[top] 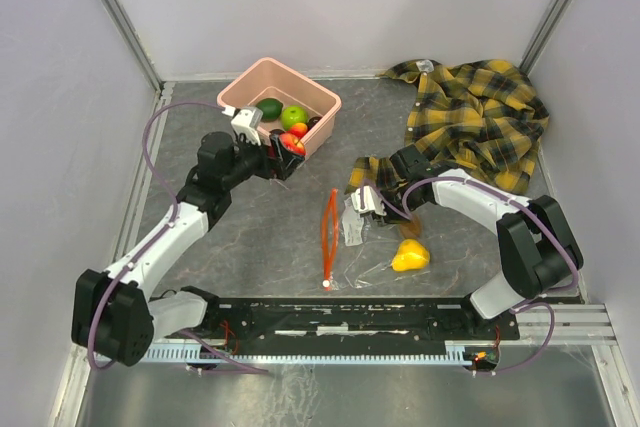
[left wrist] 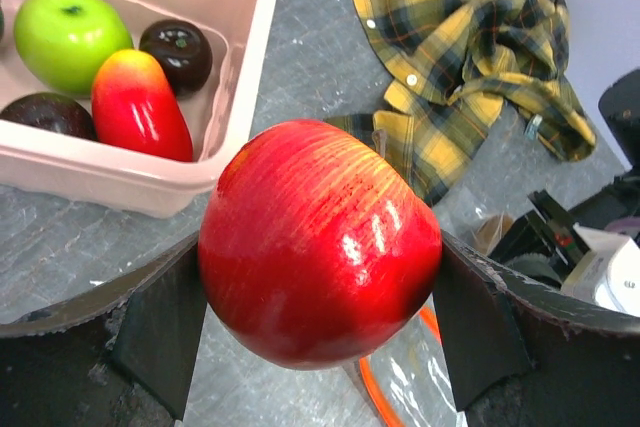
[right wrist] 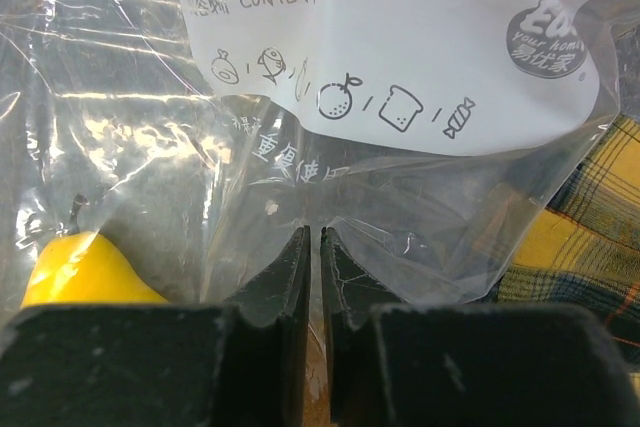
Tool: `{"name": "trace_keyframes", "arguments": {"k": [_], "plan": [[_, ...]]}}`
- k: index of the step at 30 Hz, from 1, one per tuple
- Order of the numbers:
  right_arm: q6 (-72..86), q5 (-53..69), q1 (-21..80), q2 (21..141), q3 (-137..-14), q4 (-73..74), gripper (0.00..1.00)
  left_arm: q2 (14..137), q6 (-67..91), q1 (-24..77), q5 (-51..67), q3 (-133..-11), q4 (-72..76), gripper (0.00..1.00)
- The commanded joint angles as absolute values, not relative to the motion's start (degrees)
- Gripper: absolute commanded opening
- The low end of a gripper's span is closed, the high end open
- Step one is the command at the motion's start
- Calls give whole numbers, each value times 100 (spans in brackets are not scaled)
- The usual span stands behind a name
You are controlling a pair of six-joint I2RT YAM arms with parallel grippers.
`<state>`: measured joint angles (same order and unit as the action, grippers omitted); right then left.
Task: Open the zip-top bag and remove the fake food
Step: Place the fake fruit in the bin.
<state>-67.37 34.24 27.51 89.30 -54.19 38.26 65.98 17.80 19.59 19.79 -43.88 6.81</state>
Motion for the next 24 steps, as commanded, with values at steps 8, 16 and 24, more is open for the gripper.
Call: {"name": "trace_keyframes", "arguments": {"k": [8, 16, 24], "plan": [[-6819, 3630, 2682, 8819, -5608, 3887, 16, 7219, 2611, 1741, 1344, -5098, 1145, 42], [-6831, 3657, 2660, 8825, -5609, 3898, 16, 7538, 2650, 1734, 1005, -5499, 863, 43], [-6837, 3674, 2655, 8835, -5606, 3908, 16, 7959, 2730, 1731, 529, -6008, 326, 44]]}}
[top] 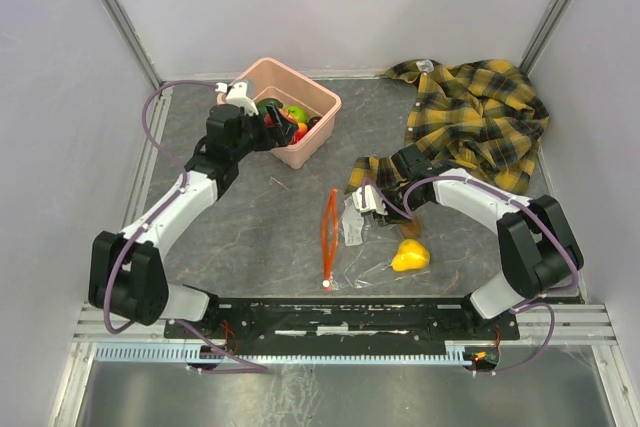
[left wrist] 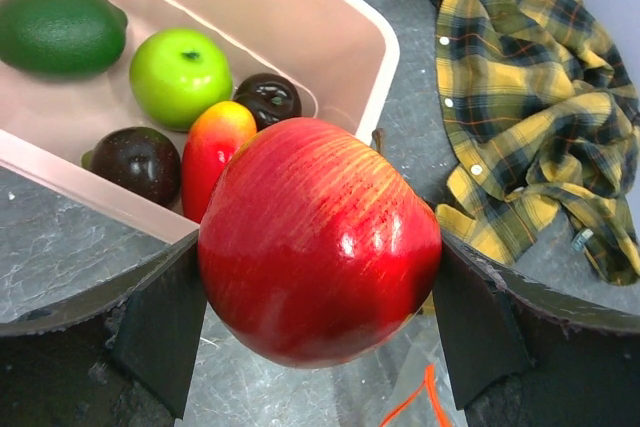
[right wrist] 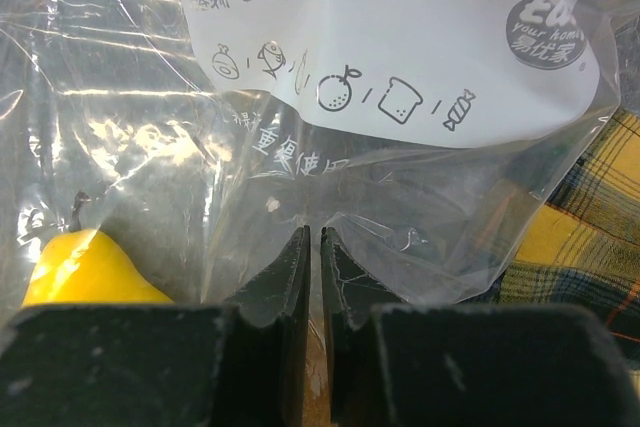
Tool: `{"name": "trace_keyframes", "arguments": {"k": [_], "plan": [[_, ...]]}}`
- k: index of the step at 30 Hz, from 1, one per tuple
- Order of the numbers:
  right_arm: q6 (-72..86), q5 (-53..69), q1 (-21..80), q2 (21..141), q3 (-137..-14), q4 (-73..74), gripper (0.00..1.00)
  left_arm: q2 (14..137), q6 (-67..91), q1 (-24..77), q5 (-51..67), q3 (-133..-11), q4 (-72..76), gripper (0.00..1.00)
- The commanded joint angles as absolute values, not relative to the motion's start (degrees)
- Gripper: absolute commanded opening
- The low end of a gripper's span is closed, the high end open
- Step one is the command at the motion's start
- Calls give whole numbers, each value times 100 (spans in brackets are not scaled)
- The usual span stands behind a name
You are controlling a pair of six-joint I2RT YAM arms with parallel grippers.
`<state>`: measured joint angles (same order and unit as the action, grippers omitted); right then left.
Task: Open the zip-top bag and remove the fake food
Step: Place the fake fruit in the bin.
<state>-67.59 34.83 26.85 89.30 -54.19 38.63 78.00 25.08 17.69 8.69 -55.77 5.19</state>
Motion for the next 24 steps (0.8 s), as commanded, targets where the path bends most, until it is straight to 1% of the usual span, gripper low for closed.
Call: {"name": "trace_keyframes", "arguments": {"k": [1, 5, 8, 24], "plan": [[-6842, 3674, 2660, 8834, -5603, 3903, 16, 8029, 2752, 1731, 480, -6101, 270, 45], [-6847, 3680, 2650, 8849, -5610, 3915, 16, 8203, 2764, 1731, 455, -6328, 183, 47], [-6851, 3679, 2648, 8847, -5609, 3913, 16, 8342, 2782, 1736, 461, -6428, 193, 50], [-6884, 3721, 2627, 8867, -5599, 3949, 17, 8729, 2943, 1727, 334, -6627, 186, 55]]}}
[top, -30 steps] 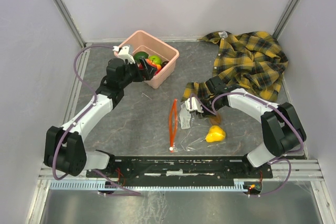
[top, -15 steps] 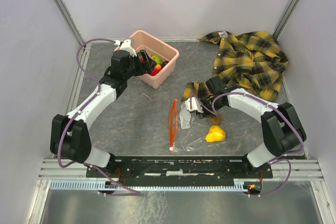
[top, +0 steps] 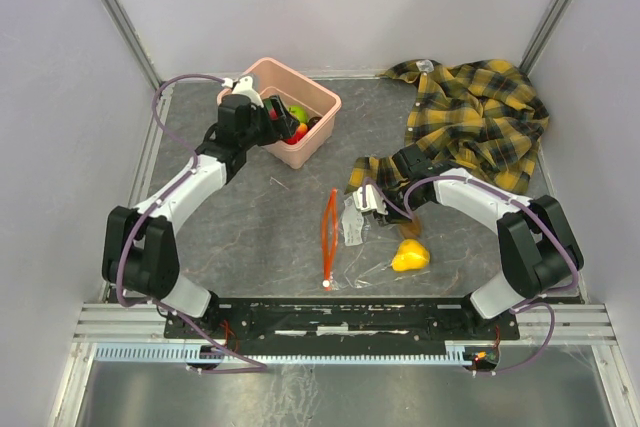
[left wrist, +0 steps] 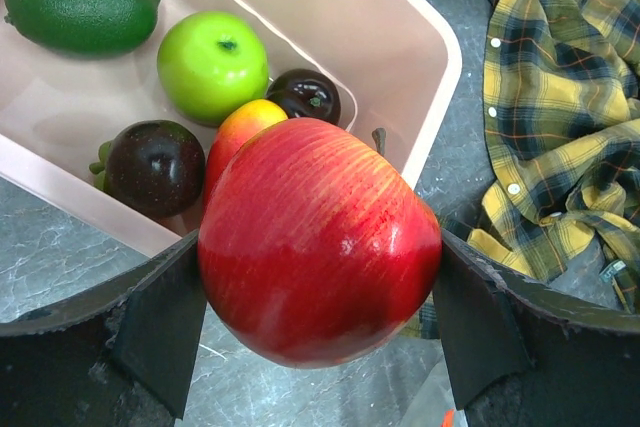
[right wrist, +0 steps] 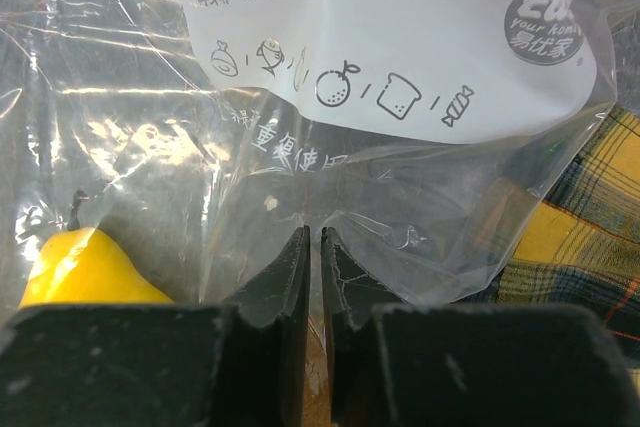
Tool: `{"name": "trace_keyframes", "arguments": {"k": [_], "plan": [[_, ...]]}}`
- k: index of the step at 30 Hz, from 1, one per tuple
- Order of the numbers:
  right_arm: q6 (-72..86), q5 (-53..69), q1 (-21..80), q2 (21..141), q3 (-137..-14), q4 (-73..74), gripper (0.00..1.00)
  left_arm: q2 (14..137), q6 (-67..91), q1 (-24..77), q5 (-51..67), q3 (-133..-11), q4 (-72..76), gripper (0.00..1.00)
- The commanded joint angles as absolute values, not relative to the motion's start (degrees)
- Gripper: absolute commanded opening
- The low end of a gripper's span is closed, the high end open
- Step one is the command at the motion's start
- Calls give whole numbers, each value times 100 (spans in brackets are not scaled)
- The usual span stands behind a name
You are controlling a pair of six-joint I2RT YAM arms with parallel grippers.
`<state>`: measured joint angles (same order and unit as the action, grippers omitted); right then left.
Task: Open the zip-top bag and remove the fake food
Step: Place the fake fruit in the bin.
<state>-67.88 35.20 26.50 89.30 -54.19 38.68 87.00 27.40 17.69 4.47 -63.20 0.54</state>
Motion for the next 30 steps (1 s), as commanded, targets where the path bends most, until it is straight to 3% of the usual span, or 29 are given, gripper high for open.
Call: {"name": "trace_keyframes", "arguments": {"k": [1, 17, 19, 30], "plan": [[-6885, 3718, 2622, 8867, -5599, 3947, 16, 8744, 2933, 1731, 333, -6627, 185, 55], [-6909, 3738, 2598, 8859, -5599, 3966, 16, 8801, 2914, 1733, 253, -6688, 36, 70], [-6913, 3741, 2593, 8859, -5601, 3969, 16, 8799, 2905, 1731, 222, -6697, 24, 98], [-6929, 3762, 2577, 8839, -5599, 3982, 16, 8718, 2856, 1732, 231, -6715, 85, 99]]}}
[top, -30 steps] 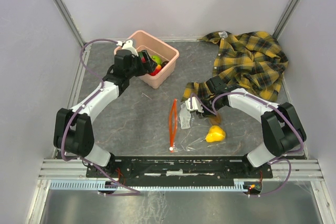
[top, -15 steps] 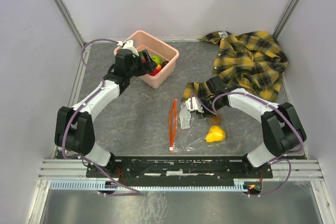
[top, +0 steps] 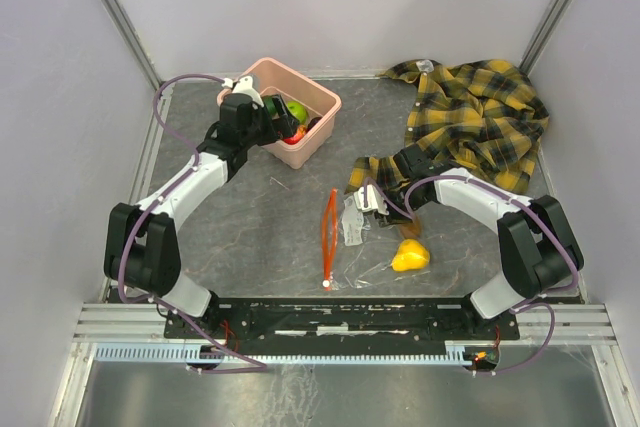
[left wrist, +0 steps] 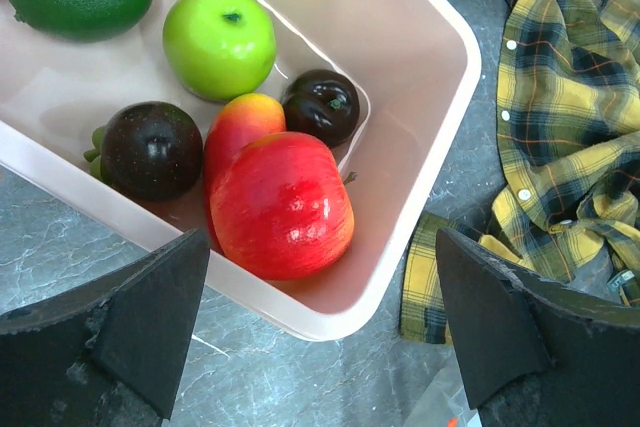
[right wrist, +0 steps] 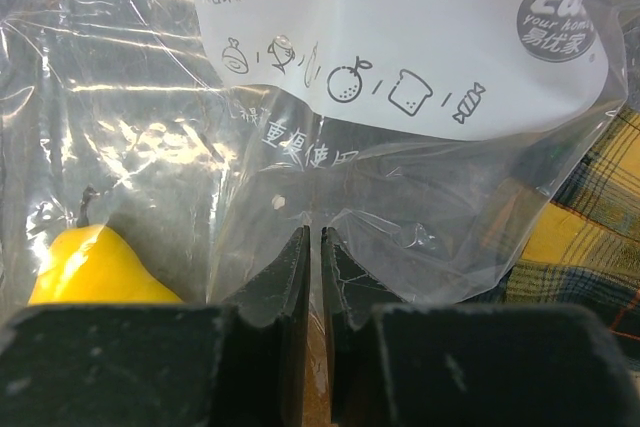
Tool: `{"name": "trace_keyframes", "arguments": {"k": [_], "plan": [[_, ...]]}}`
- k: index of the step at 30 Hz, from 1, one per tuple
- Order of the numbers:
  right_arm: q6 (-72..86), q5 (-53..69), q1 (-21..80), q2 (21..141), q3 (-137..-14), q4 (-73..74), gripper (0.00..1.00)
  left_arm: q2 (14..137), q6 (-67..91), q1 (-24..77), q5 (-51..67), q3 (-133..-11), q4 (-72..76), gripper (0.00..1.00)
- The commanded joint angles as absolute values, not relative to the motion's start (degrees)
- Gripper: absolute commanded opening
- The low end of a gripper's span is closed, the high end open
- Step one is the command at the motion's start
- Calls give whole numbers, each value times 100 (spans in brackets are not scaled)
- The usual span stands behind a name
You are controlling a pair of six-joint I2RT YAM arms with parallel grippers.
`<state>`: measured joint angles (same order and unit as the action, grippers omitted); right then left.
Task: Open the zip-top bag and remove the fake food
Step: Place the fake fruit in the bin.
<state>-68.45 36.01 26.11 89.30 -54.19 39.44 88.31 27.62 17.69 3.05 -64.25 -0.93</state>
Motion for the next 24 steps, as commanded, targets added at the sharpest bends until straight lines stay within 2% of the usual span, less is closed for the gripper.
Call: {"name": "trace_keyframes", "arguments": {"k": [1, 11, 21, 24], "plan": [[-6926, 3763, 2575, 8839, -5599, 3982, 16, 8697, 2856, 1732, 225, -6710, 90, 99], [-6935, 3780, 2557, 8833, -5604, 4001, 17, 7874, 2842, 1731, 512, -6169, 764, 99], [-6936, 3819, 2532, 8757, -5597, 4001, 17, 6688, 3121, 1723, 598, -4648, 2321, 99], [-6936, 3836, 2528, 8727, -5601, 4007, 18, 6409, 3098, 1723, 977, -4148, 2802, 99]]}}
